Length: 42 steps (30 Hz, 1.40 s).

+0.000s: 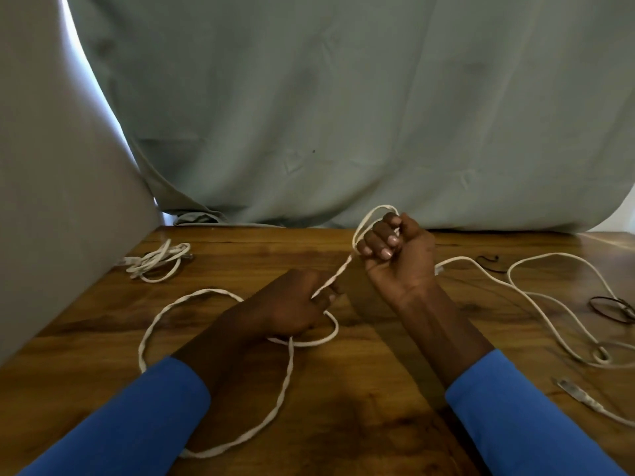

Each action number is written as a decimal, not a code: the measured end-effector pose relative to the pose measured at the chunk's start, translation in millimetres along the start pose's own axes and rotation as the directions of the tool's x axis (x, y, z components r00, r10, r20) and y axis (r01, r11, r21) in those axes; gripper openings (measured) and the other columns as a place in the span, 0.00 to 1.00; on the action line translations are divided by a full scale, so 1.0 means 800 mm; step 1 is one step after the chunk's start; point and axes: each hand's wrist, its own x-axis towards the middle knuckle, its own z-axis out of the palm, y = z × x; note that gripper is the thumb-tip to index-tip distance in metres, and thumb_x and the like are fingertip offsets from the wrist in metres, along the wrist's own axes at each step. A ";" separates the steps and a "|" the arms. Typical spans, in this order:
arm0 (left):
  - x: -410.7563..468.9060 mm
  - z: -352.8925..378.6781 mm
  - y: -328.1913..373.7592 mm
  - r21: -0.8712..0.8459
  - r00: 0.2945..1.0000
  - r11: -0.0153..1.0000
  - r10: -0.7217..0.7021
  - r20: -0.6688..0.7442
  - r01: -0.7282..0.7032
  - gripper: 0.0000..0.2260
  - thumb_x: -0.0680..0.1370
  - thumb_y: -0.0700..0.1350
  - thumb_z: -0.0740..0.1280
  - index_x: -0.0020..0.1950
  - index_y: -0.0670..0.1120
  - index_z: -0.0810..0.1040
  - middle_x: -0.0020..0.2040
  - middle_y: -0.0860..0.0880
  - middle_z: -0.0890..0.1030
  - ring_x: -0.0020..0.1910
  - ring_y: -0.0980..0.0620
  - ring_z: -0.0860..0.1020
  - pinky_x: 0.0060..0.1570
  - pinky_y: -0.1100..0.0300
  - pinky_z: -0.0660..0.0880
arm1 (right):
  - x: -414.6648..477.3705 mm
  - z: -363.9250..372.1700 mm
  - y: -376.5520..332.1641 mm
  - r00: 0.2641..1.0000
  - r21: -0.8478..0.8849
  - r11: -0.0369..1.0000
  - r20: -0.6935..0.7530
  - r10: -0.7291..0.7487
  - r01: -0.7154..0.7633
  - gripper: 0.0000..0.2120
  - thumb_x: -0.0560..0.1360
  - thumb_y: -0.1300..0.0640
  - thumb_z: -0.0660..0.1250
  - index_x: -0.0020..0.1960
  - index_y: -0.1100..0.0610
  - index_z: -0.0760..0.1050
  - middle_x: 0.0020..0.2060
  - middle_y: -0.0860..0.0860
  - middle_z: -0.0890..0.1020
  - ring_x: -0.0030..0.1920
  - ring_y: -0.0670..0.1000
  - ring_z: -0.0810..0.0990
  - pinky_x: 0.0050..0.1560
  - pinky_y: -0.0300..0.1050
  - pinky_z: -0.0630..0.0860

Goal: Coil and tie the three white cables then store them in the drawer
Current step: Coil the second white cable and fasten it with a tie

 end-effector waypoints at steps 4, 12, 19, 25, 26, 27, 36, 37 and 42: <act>0.001 0.000 0.014 -0.156 0.995 0.987 0.061 0.074 -0.049 0.09 0.83 0.40 0.65 0.61 0.51 0.79 0.34 0.57 0.82 0.30 0.61 0.79 0.35 0.63 0.74 | 0.016 -0.023 -0.006 0.940 -0.494 0.834 -0.089 -0.330 0.246 0.17 0.87 0.53 0.53 0.42 0.55 0.68 0.25 0.47 0.67 0.23 0.46 0.64 0.29 0.43 0.63; -0.004 -0.031 0.003 -0.011 0.918 0.984 0.163 -0.361 -0.179 0.09 0.78 0.56 0.70 0.48 0.53 0.87 0.40 0.54 0.86 0.40 0.56 0.84 0.43 0.48 0.80 | 0.013 -0.050 0.001 0.850 -0.900 -0.185 0.433 -0.301 0.394 0.20 0.87 0.49 0.55 0.42 0.57 0.73 0.36 0.53 0.79 0.39 0.53 0.79 0.44 0.58 0.76; -0.007 -0.043 -0.017 0.095 0.693 0.975 0.209 -0.690 -0.199 0.14 0.78 0.61 0.70 0.49 0.53 0.87 0.41 0.55 0.86 0.40 0.56 0.84 0.40 0.47 0.78 | -0.018 -0.014 0.024 0.945 -0.934 0.343 0.198 0.261 0.101 0.23 0.88 0.50 0.52 0.41 0.60 0.75 0.24 0.55 0.71 0.24 0.50 0.68 0.28 0.41 0.67; -0.002 -0.048 -0.020 -0.050 0.594 0.965 0.117 -0.795 -0.257 0.12 0.77 0.56 0.75 0.40 0.49 0.84 0.34 0.54 0.83 0.35 0.55 0.81 0.38 0.51 0.76 | -0.015 0.002 0.029 0.822 -0.655 0.727 0.288 0.492 -0.206 0.26 0.84 0.42 0.52 0.34 0.56 0.71 0.21 0.47 0.62 0.19 0.43 0.58 0.22 0.37 0.53; 0.000 -0.048 -0.021 -0.078 0.588 0.959 0.103 -0.802 -0.274 0.12 0.78 0.55 0.74 0.40 0.49 0.84 0.35 0.54 0.84 0.36 0.55 0.82 0.39 0.51 0.77 | -0.017 0.003 0.029 0.806 -0.611 0.758 0.319 0.500 -0.229 0.24 0.84 0.43 0.54 0.34 0.54 0.71 0.21 0.46 0.62 0.19 0.43 0.58 0.23 0.39 0.51; 0.001 -0.048 -0.024 -0.103 0.592 0.954 0.087 -0.801 -0.280 0.12 0.79 0.54 0.72 0.40 0.48 0.84 0.35 0.54 0.84 0.37 0.55 0.83 0.41 0.50 0.78 | -0.019 0.003 0.029 0.795 -0.564 0.786 0.343 0.501 -0.252 0.23 0.84 0.45 0.54 0.34 0.53 0.70 0.21 0.46 0.62 0.19 0.43 0.58 0.24 0.40 0.51; 0.000 -0.023 -0.037 0.052 0.833 0.994 0.106 -0.543 -0.092 0.14 0.85 0.59 0.59 0.59 0.59 0.84 0.44 0.64 0.84 0.44 0.63 0.82 0.45 0.58 0.77 | -0.011 -0.001 0.024 0.863 -0.055 0.931 0.358 0.356 -0.361 0.22 0.86 0.49 0.51 0.36 0.54 0.70 0.21 0.46 0.67 0.21 0.45 0.66 0.27 0.40 0.65; 0.001 -0.020 -0.034 0.065 0.854 0.994 0.108 -0.508 -0.087 0.14 0.85 0.58 0.59 0.61 0.59 0.83 0.41 0.67 0.82 0.42 0.65 0.80 0.42 0.60 0.74 | -0.009 -0.002 0.020 0.883 -0.021 0.942 0.341 0.321 -0.335 0.21 0.85 0.49 0.51 0.37 0.54 0.70 0.22 0.46 0.67 0.22 0.45 0.66 0.28 0.40 0.66; 0.003 -0.008 -0.030 0.198 0.951 0.976 0.144 -0.274 -0.091 0.14 0.85 0.59 0.57 0.62 0.60 0.80 0.47 0.64 0.81 0.46 0.64 0.78 0.45 0.55 0.76 | -0.001 -0.008 0.000 0.969 0.062 0.987 0.208 0.130 -0.146 0.17 0.84 0.52 0.51 0.40 0.54 0.69 0.27 0.47 0.68 0.28 0.47 0.66 0.35 0.43 0.66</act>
